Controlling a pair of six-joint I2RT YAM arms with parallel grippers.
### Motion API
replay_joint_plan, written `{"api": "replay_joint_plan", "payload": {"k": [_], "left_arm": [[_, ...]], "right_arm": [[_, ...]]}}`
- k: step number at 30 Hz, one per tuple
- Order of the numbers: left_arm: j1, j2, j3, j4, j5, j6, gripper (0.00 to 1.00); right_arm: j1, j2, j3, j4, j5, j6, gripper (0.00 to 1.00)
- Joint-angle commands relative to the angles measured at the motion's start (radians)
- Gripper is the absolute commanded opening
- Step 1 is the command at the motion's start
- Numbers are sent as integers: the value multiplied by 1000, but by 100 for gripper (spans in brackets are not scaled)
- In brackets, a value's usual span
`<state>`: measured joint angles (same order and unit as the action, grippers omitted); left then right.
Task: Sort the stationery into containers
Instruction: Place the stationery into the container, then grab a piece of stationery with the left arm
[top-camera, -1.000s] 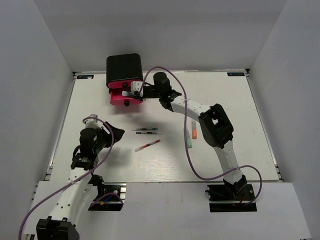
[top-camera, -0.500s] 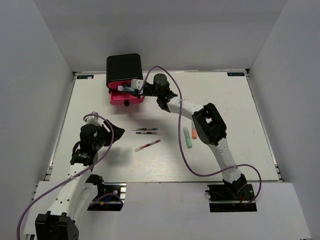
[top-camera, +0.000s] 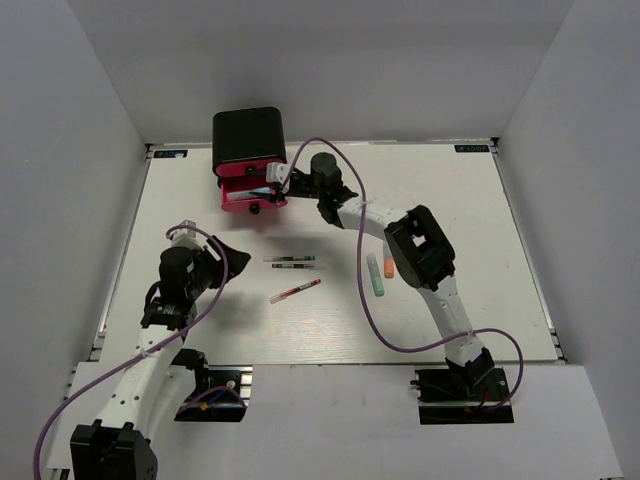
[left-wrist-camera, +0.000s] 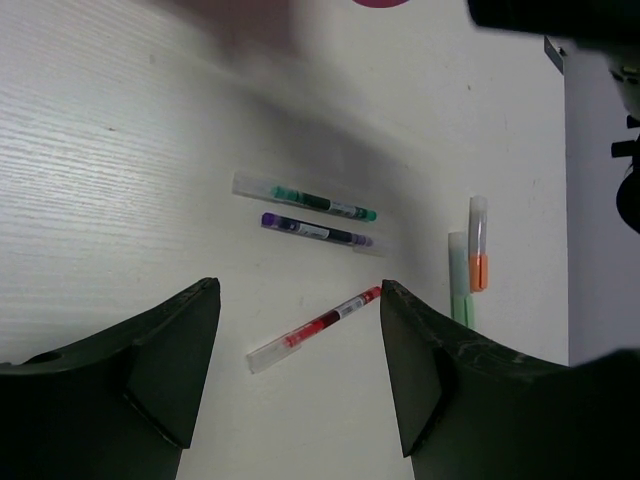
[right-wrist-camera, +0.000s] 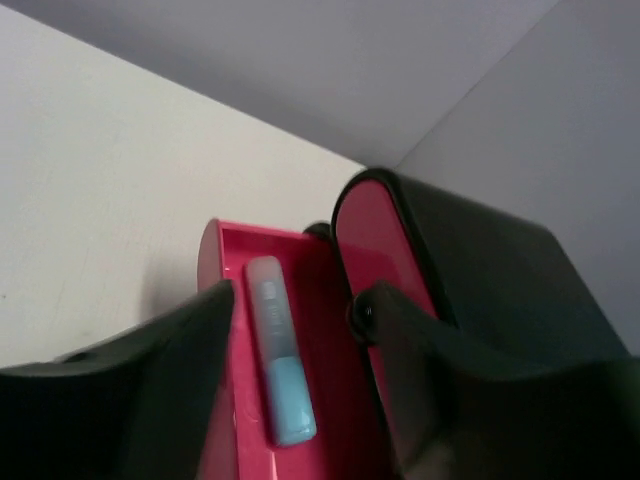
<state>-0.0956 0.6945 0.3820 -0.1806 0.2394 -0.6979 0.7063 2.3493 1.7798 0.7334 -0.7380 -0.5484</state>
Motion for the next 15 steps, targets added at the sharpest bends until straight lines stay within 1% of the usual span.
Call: {"api": "replay_joint_plan", "payload": {"k": [1,2,3,4,5,6,7,8,9,10,11,12,13,14,15], "left_arm": [[-1,28,15,70,35,-8,75],[-1,37,15,84,44,-8,75],[-1,60,15,117,58,-8,75],[-1,77,15,131,75,-8,75],[-1,95,26,145,84,-8,75],[-1,143,40,176,95,-8,75],[-1,169,40,193,122,-8,74],[-1,198,53,214,139,-8,73],[-10,229,72,255,153,-8,71],[-21,259,84,274,179,-8,69],[-30,328,99,291,189,-8,66],[-53,365,142,291,189,1,63],[-68,402,164,314,208,1,56],[-85,477,211,323,218,1,51],[-107,514,240,323,218,1,45]], "right_arm": [[-14,-122,-75,35,78,-1,69],[-14,-186,-101,50,154,27,77],[-14,-206,-165,73,196,39,83],[-21,-228,-222,140,298,60,90],[-28,-295,-243,144,328,88,90],[-39,-314,-262,109,362,117,90],[-48,-329,-257,18,446,117,86],[-53,-372,-247,-96,475,125,80],[-68,-386,-232,-148,500,139,72],[-77,-412,-232,-204,529,146,59],[-120,-447,-241,-313,538,157,31],[-132,-488,-282,-337,540,159,18],[-143,-510,-336,-359,542,160,7],[-180,-553,-389,-420,569,178,0],[-192,-591,-413,-446,575,188,0]]}}
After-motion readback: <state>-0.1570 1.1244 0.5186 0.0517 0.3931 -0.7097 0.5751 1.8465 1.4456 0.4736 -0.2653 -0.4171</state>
